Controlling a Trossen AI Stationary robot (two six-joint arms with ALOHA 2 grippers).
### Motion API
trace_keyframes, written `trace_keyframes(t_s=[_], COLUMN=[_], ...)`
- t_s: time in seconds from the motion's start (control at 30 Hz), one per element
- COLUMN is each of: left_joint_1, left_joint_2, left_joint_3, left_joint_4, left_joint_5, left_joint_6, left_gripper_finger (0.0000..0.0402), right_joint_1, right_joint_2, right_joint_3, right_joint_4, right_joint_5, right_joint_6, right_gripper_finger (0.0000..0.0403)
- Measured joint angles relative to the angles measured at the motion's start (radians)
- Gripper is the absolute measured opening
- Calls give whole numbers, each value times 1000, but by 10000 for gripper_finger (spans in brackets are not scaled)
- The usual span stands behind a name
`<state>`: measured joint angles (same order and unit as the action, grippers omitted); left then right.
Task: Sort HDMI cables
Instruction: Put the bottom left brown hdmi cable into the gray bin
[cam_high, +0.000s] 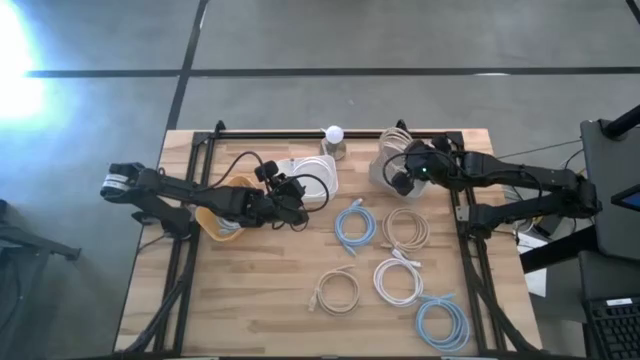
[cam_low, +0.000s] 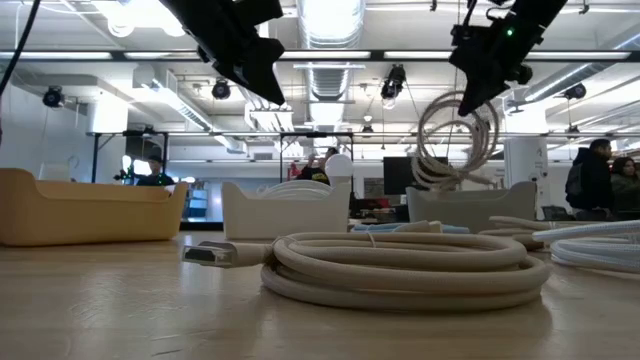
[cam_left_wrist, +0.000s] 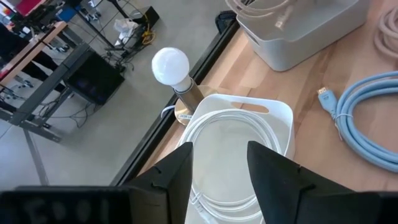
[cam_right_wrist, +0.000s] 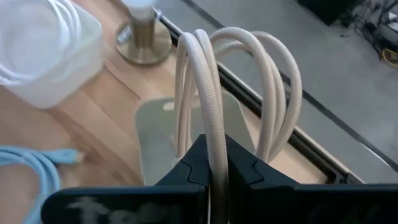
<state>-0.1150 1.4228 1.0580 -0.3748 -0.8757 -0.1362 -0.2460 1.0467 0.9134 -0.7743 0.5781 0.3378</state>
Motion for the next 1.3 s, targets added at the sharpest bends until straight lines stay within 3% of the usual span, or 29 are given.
trace_keyframes(t_s=[0.33, 0.5, 0.9, 1.3], left_joint_1=[0, 0, 0, 0], left_joint_2=[0, 0, 0, 0], left_joint_3=[0, 0, 0, 0], left_joint_4=[0, 0, 0, 0], left_joint_5=[0, 0, 0, 0], left_joint_6=[-2, -2, -2, -18], left_gripper_finger=[163, 163, 163, 163], right_joint_1=[-36, -46, -96, -102], right_joint_2=[36, 40, 41, 41], right_joint_3=[-153, -207, -283, -261], right_joint_4=[123, 173, 184, 179], right_joint_5=[7, 83, 77, 78], right_joint_6=[2, 2, 30, -4], right_gripper_finger=[13, 18, 74, 139])
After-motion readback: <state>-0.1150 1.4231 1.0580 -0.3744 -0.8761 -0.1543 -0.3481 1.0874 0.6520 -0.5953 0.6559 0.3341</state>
